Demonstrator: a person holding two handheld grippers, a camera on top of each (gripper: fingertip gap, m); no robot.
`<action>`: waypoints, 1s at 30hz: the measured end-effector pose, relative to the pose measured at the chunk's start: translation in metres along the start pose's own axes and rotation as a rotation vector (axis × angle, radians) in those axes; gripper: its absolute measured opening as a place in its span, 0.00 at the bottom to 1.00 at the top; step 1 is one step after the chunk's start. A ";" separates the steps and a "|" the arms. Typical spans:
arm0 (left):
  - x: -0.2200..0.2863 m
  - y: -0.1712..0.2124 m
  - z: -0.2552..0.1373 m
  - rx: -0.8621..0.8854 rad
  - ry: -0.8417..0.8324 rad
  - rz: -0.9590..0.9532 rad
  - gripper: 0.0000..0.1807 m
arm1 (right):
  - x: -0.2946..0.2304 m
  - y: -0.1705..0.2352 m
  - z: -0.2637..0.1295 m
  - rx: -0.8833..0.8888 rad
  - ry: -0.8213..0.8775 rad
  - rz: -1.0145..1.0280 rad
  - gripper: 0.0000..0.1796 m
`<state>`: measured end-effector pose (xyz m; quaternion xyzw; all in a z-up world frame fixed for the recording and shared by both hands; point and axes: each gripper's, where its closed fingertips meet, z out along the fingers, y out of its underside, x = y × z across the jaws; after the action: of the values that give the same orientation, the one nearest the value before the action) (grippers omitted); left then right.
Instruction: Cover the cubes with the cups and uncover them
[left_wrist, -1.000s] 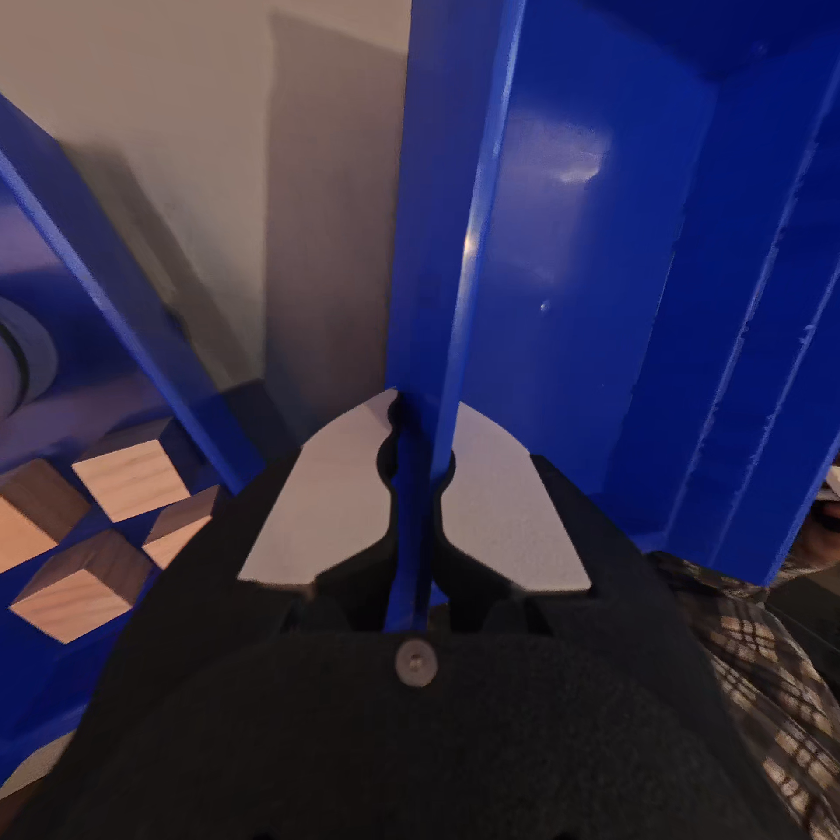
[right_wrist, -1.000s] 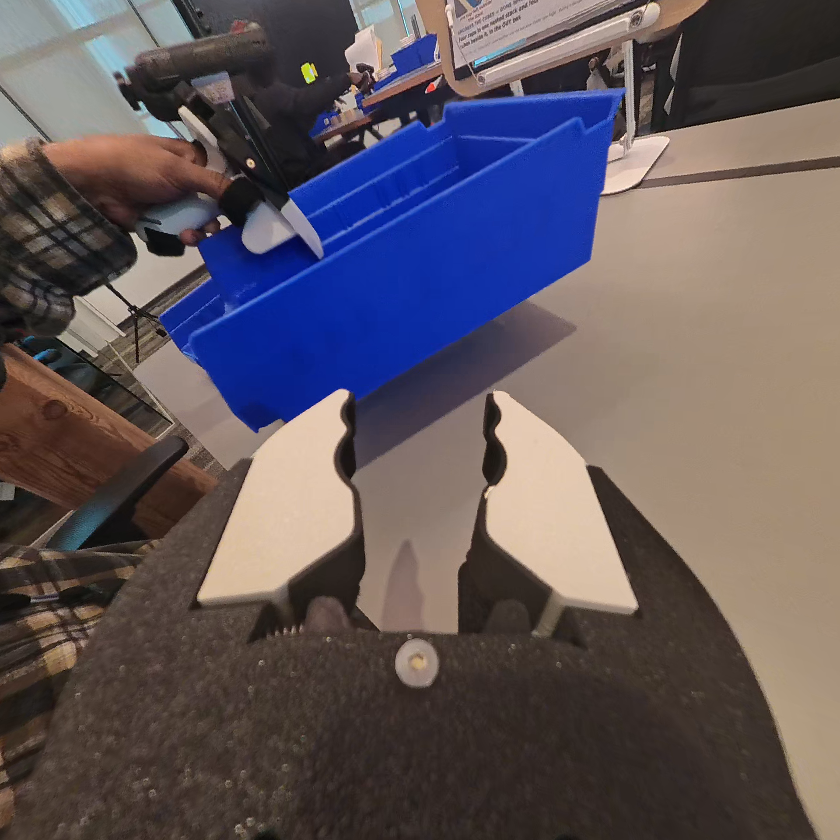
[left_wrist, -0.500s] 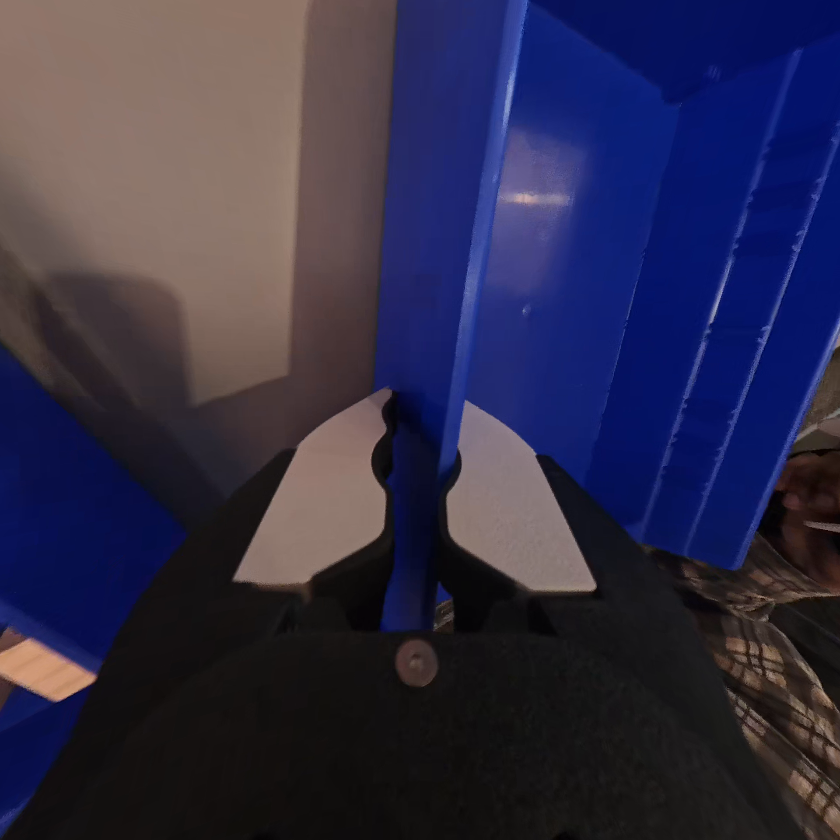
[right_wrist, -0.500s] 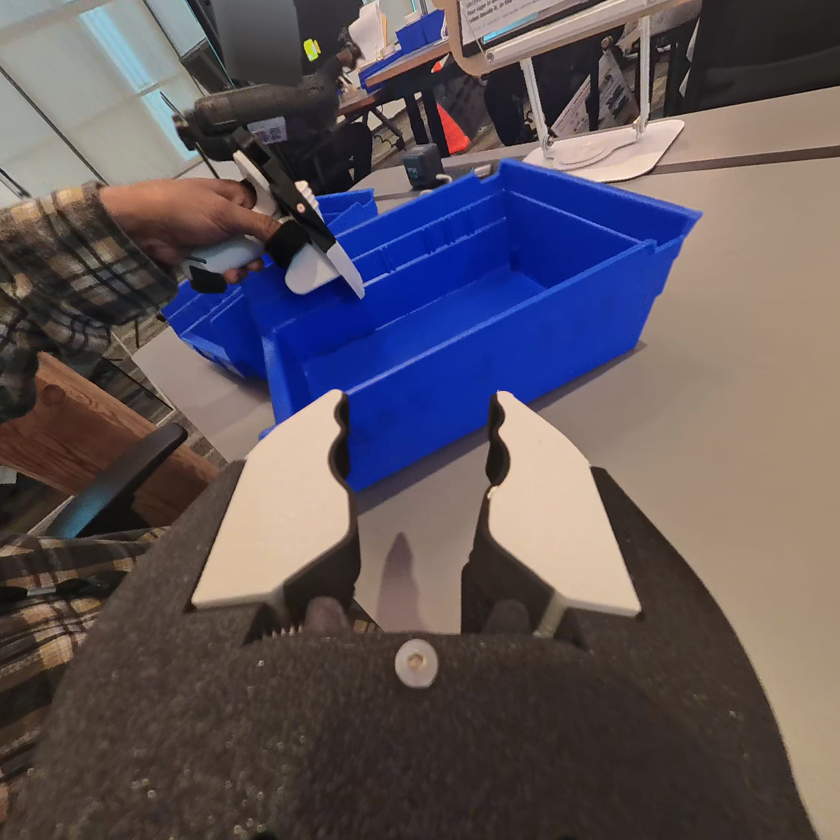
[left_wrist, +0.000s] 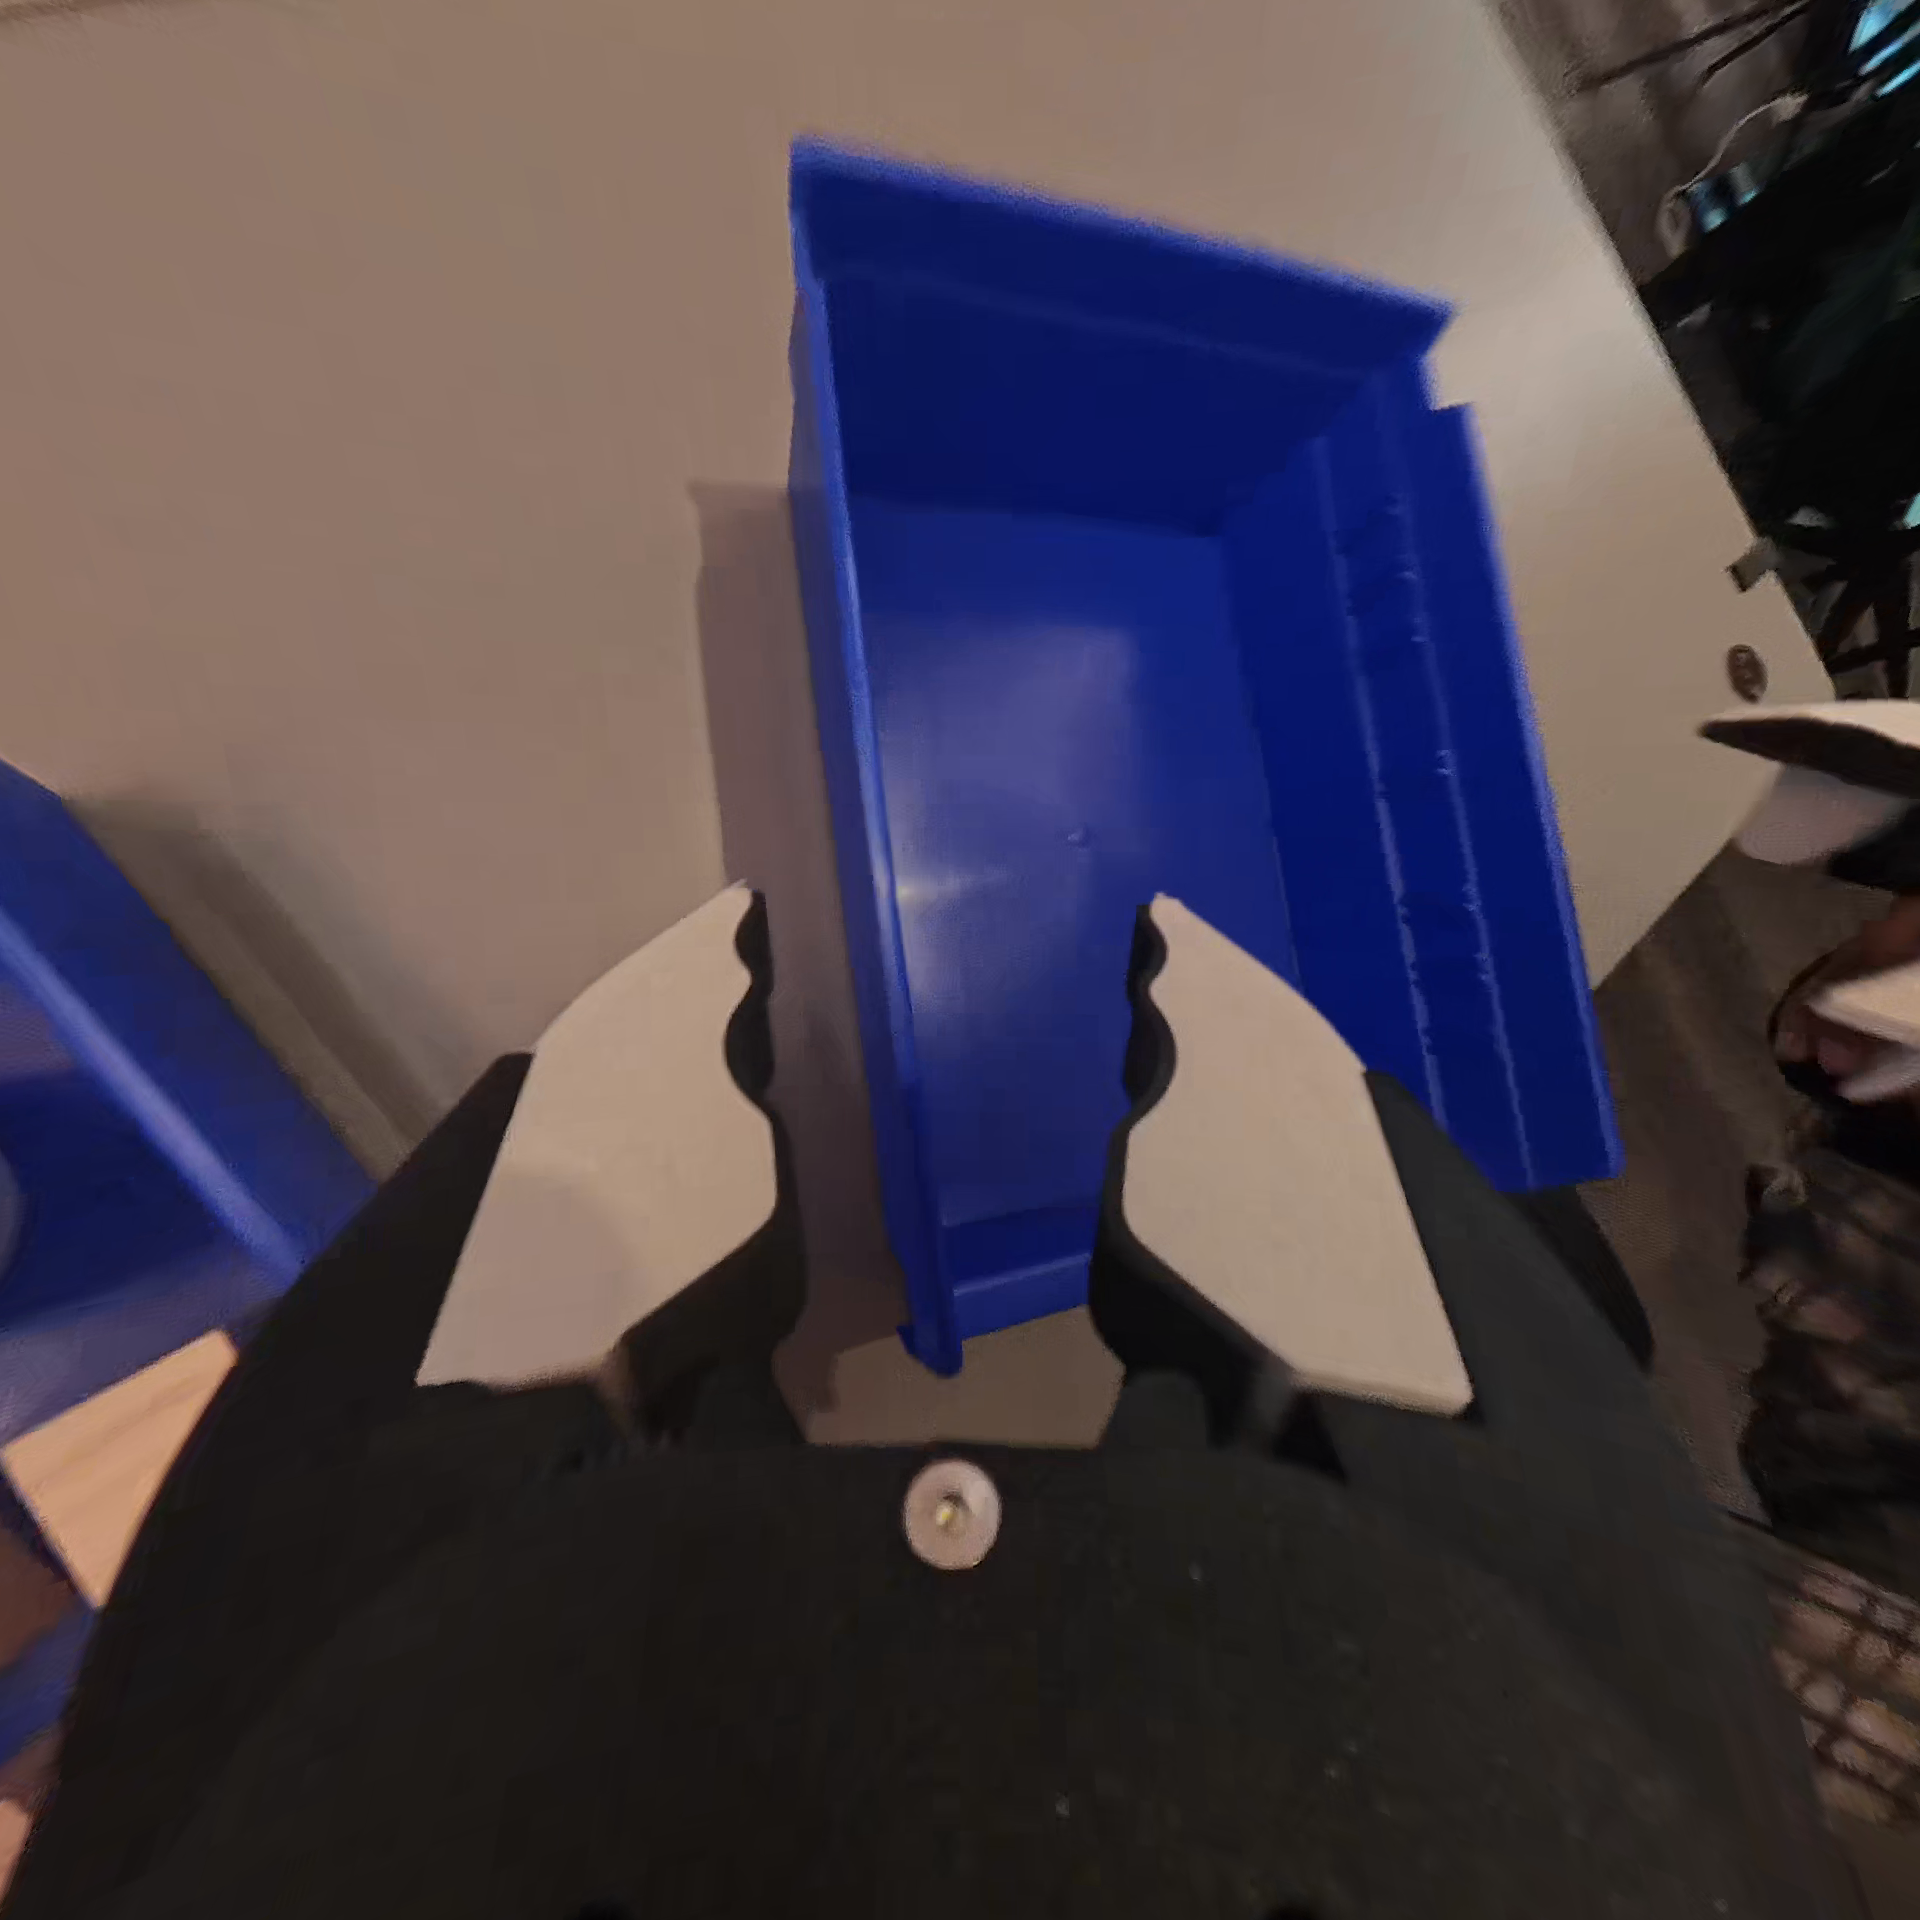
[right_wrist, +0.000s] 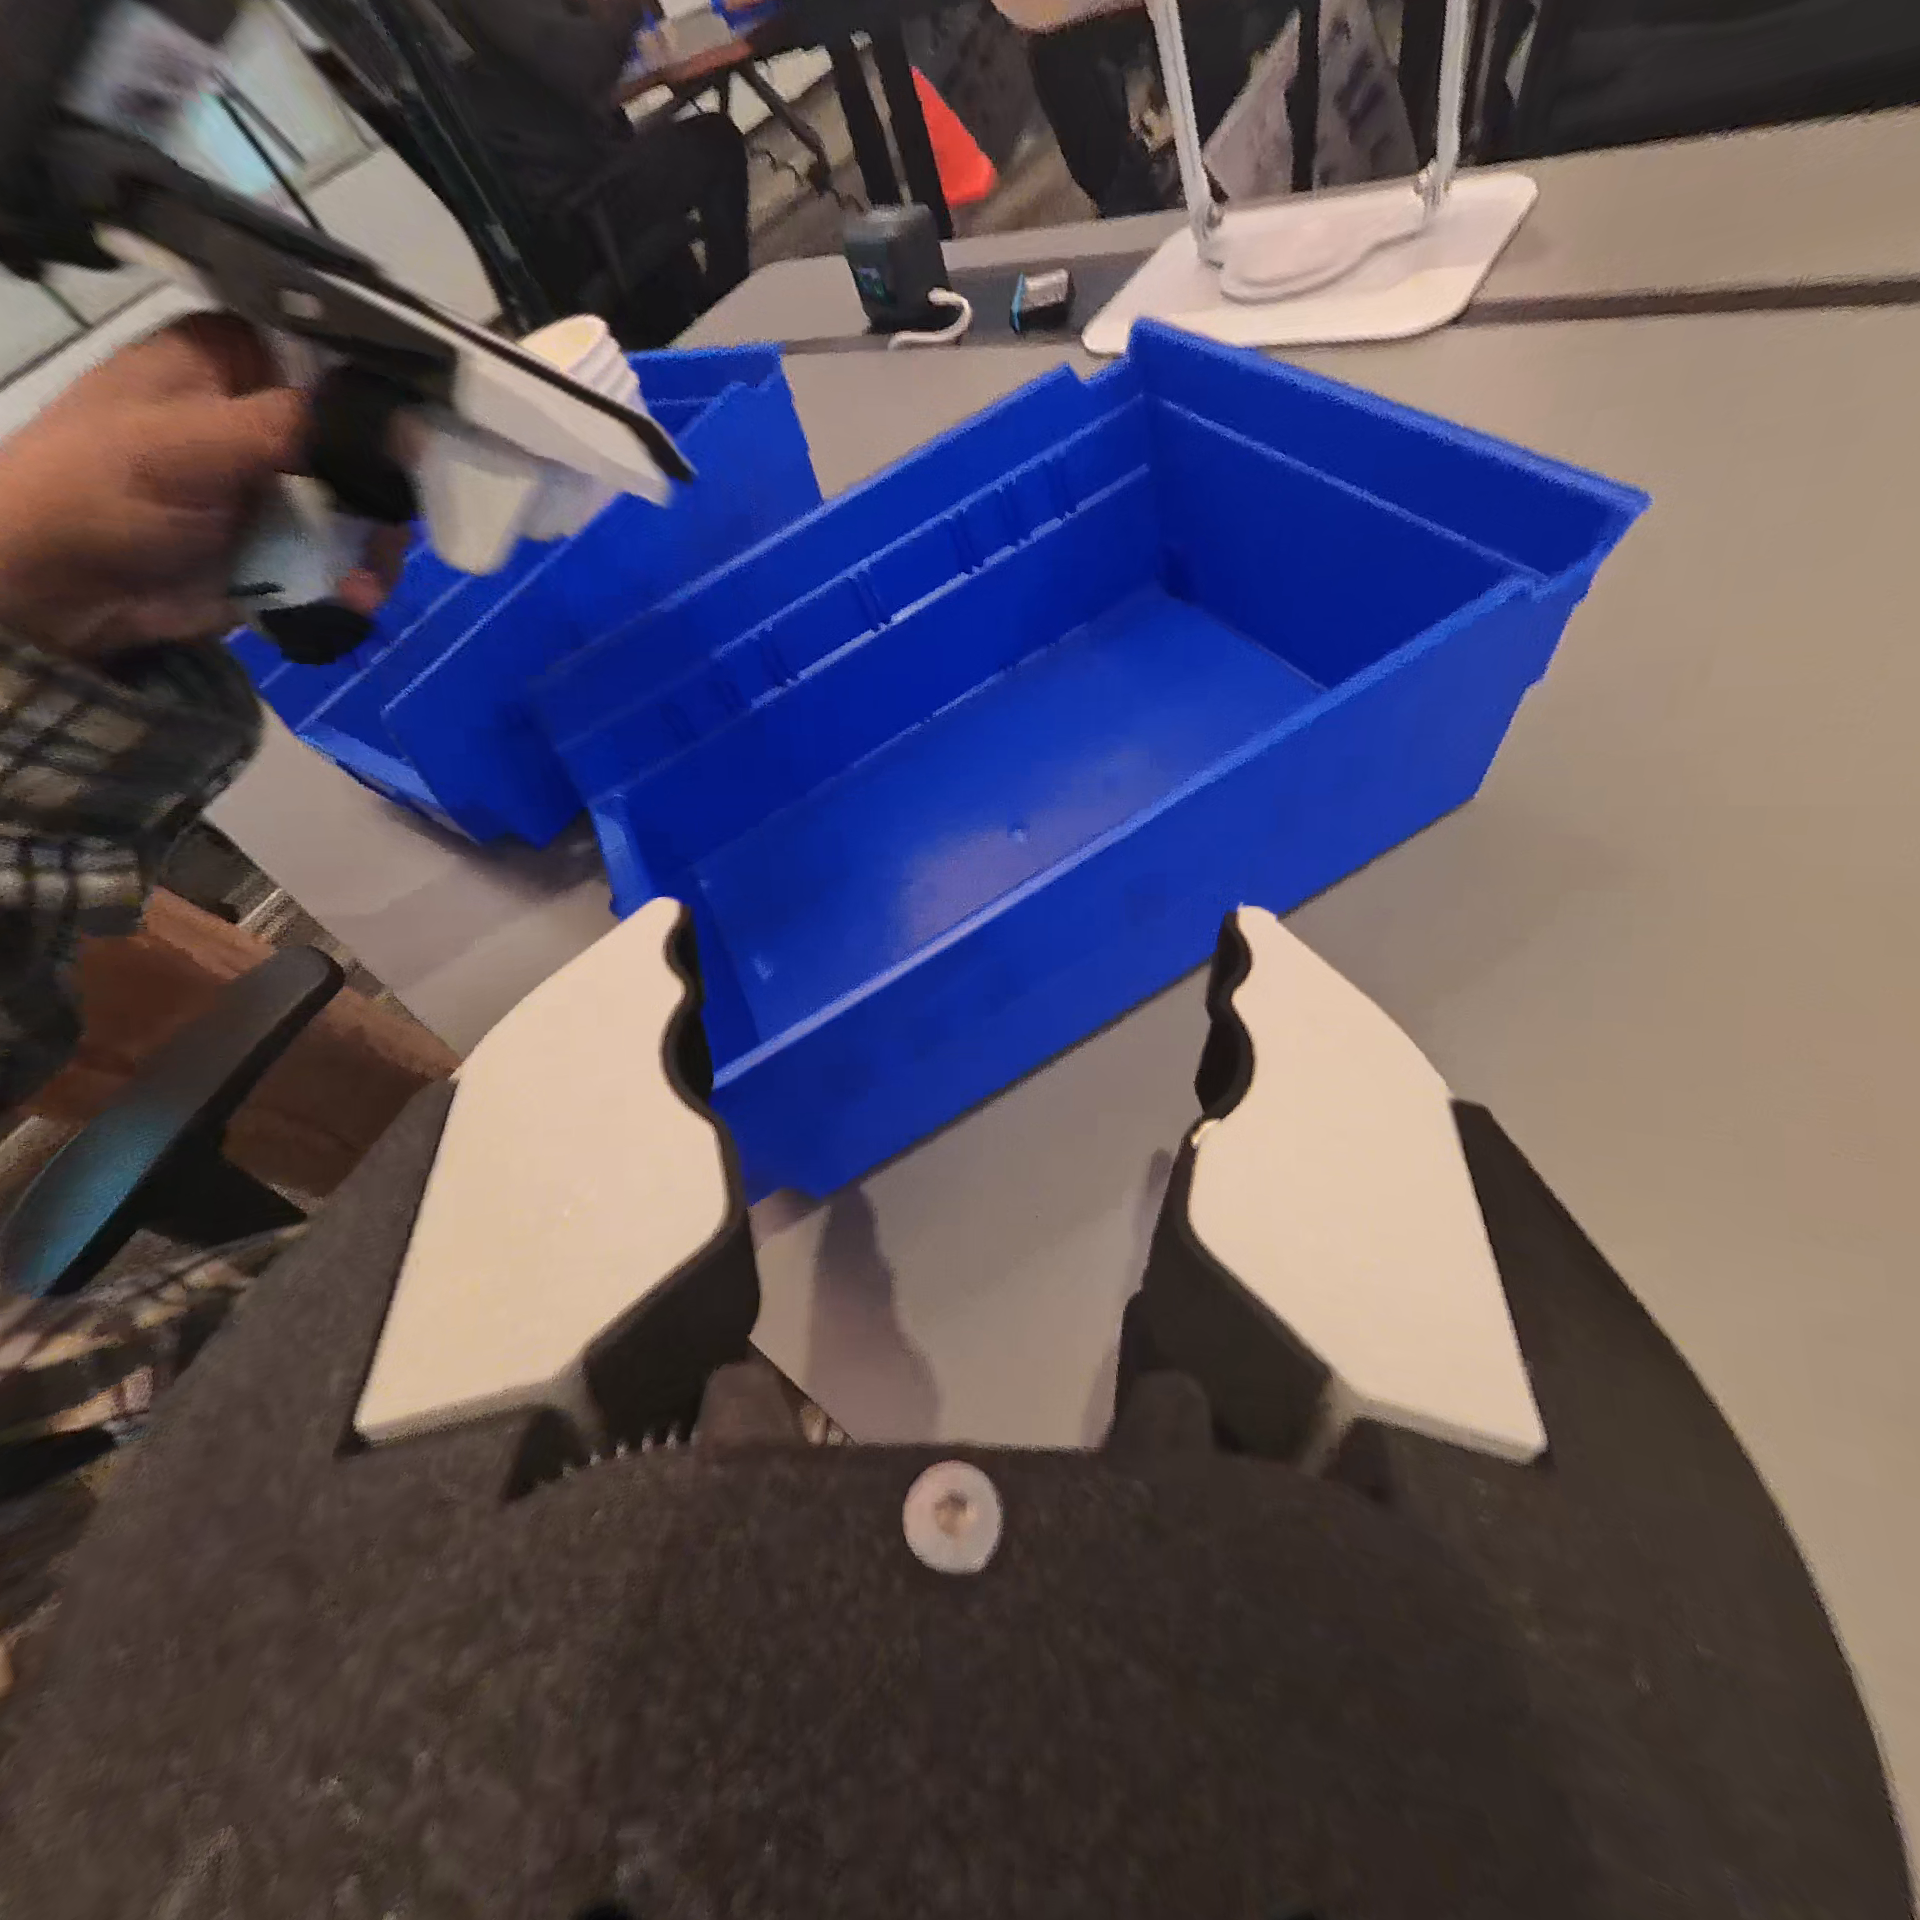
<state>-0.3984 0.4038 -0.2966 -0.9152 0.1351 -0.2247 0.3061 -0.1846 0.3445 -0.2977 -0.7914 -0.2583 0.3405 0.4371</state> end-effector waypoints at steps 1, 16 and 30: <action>0.004 -0.003 -0.012 0.045 0.012 0.031 0.37 | 0.001 0.001 0.003 -0.026 0.008 0.026 0.52; 0.006 0.035 -0.144 0.416 0.188 0.208 0.36 | 0.020 0.041 0.058 -0.498 0.174 0.287 0.44; -0.019 0.044 -0.182 0.520 0.214 0.249 0.33 | 0.090 0.046 0.057 -0.880 0.309 0.358 0.05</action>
<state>-0.5091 0.2864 -0.2005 -0.7537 0.2159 -0.3075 0.5392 -0.1656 0.4152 -0.3873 -0.9739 -0.1699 0.1479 0.0295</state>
